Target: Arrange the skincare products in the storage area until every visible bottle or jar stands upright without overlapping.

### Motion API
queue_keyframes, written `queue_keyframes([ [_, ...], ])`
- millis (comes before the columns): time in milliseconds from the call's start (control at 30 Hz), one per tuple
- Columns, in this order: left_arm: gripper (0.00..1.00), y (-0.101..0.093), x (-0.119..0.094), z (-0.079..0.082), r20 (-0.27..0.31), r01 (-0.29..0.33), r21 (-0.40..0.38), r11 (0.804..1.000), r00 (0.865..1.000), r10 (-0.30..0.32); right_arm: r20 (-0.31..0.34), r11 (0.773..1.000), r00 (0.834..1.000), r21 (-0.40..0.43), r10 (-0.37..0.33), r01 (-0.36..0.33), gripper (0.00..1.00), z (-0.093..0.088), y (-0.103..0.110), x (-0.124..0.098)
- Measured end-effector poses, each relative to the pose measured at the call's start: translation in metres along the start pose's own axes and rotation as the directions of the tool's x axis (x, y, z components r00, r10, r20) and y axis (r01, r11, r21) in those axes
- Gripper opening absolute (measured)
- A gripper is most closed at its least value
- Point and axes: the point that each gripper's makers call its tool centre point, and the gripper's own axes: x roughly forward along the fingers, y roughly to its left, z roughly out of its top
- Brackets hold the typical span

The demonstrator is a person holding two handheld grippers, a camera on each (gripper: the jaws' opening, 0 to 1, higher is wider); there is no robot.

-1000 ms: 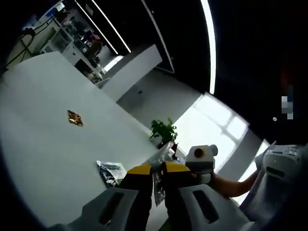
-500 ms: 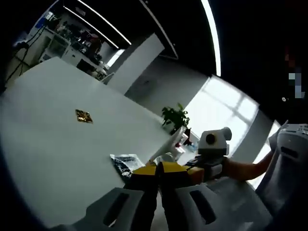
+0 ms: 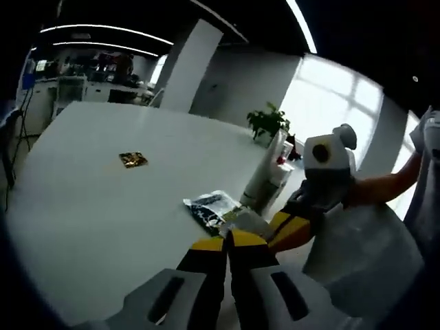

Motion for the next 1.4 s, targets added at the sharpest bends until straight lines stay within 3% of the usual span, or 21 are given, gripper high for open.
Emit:
queue_keyframes([
  [433,0.00,0.016,0.015,-0.020,-0.055,-0.044,0.027,0.999,0.997,0.046,-0.058,0.997,0.997,-0.054,-0.053,0.050,0.01,-0.016,-0.015,0.017],
  [600,0.00,0.022,0.019,-0.030,-0.097,-0.068,0.089,0.994,0.992,0.077,-0.083,0.995,0.994,-0.074,-0.072,0.066,0.02,-0.022,-0.022,0.026],
  [1067,0.00,0.031,0.016,-0.039,-0.114,-0.086,0.110,0.990,0.989,0.098,-0.135,0.989,0.983,-0.100,-0.123,0.110,0.06,-0.037,-0.036,0.032],
  [1400,0.00,0.037,0.016,-0.044,-0.138,-0.098,0.131,0.987,0.984,0.116,-0.114,0.985,0.985,-0.130,-0.130,0.115,0.05,-0.030,-0.031,0.024],
])
